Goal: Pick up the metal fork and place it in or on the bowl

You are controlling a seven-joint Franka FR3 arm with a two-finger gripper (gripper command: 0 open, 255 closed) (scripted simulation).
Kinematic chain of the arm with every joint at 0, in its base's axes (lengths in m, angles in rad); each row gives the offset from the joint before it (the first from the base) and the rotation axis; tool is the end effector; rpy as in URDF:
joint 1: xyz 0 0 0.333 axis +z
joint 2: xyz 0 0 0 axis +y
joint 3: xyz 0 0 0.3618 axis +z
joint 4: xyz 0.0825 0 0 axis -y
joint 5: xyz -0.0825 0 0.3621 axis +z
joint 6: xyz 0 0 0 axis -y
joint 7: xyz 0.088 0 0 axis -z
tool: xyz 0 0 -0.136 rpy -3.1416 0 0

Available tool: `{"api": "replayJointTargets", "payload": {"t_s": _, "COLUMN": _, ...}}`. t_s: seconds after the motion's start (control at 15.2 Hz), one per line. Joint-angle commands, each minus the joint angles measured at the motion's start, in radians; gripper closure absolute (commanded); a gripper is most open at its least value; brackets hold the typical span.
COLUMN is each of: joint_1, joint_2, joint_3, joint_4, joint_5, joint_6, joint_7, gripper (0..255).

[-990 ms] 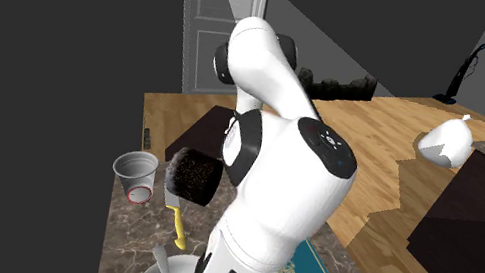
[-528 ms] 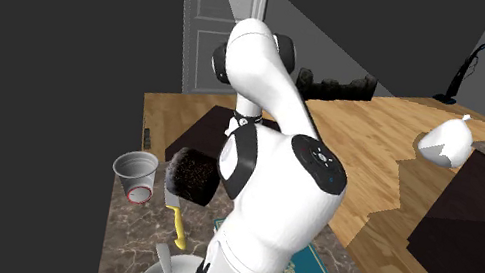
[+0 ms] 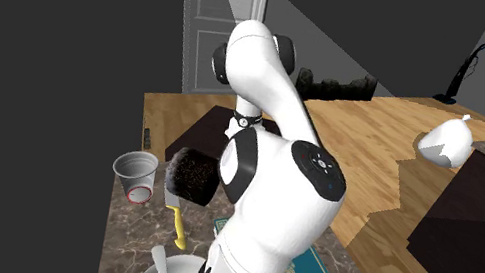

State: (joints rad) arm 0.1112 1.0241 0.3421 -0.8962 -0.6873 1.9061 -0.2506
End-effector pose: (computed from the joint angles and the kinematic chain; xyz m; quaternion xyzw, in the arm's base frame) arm 0.7957 0.1849 0.2929 0.9130 0.3660 0.0256 0.1786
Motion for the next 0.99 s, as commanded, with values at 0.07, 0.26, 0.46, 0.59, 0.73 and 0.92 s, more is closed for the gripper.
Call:
{"api": "replayJointTargets", "payload": {"t_s": 0.07, "joint_1": 0.001, "joint_2": 0.001, "joint_3": 0.0, "joint_4": 0.0, "joint_5": 0.0, "joint_6": 0.0, "joint_7": 0.0, "gripper": 0}}
{"api": "replayJointTargets", "payload": {"t_s": 0.26, "joint_1": 0.009, "joint_2": -0.03, "joint_3": 0.008, "joint_4": 0.008, "joint_5": 0.008, "joint_6": -0.04, "joint_7": -0.006, "gripper": 0}}
{"api": "replayJointTargets", "payload": {"t_s": 0.46, "joint_1": 0.02, "joint_2": -0.055, "joint_3": 0.014, "joint_4": 0.02, "joint_5": 0.015, "joint_6": -0.078, "joint_7": -0.01, "gripper": 0}}
{"api": "replayJointTargets", "payload": {"t_s": 0.59, "joint_1": 0.02, "joint_2": -0.055, "joint_3": 0.014, "joint_4": 0.02, "joint_5": 0.015, "joint_6": -0.078, "joint_7": -0.01, "gripper": 0}}
{"api": "replayJointTargets", "payload": {"t_s": 0.73, "joint_1": 0.02, "joint_2": -0.055, "joint_3": 0.014, "joint_4": 0.02, "joint_5": 0.015, "joint_6": -0.078, "joint_7": -0.01, "gripper": 0}}
{"api": "replayJointTargets", "payload": {"t_s": 0.92, "joint_1": 0.02, "joint_2": -0.055, "joint_3": 0.014, "joint_4": 0.02, "joint_5": 0.015, "joint_6": -0.078, "joint_7": -0.01, "gripper": 0}}
